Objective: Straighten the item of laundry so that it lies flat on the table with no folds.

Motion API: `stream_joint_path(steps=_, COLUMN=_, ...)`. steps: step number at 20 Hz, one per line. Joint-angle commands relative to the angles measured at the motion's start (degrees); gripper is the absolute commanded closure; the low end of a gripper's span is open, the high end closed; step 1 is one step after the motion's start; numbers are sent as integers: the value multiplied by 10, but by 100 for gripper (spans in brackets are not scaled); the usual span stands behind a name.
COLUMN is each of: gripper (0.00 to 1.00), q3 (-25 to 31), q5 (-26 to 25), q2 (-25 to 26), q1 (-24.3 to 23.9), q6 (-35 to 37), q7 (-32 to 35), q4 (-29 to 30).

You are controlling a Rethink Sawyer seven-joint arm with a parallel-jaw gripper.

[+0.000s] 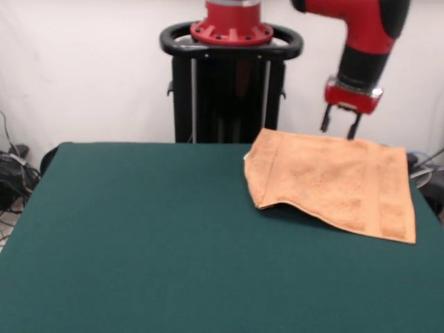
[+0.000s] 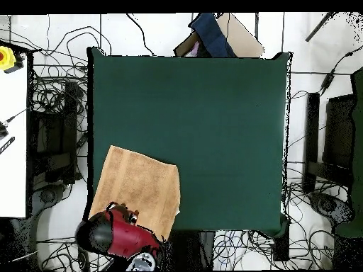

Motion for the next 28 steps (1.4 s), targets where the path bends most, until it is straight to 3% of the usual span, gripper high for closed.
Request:
stream_joint_path(steps=1, gripper=0, q3=52, q5=-106, q2=125, q1=-109, q6=-183, q7=125, q4=-80)
stream_joint_path(steps=4, gripper=0, q3=61, q5=-159, q2=172, q1=-150, q6=-233, q7=123, q4=-103)
stream_joint_path(steps=6, gripper=0, q3=57, q5=-173, q2=177, q1=-162, q6=-245, q7=121, q4=-103)
stream_joint_path(steps=12, gripper=0, q3=35, q5=-168, q2=118, q1=-180, q6=-206, q7=86, q4=-82)
stream_joint_path(steps=17, gripper=0, q3=15, q5=-153, q2=111, q1=-166, q6=-141, q7=47, q4=-102)
stream_joint_path(steps=22, gripper=0, q3=15, q5=-205, q2=115, q1=-191, q6=-198, q7=56, q4=-112)
stream_joint_path(steps=28, gripper=0, q3=18, q5=-235, q2=123, q1=-209, q6=-149, q7=32, q4=-136)
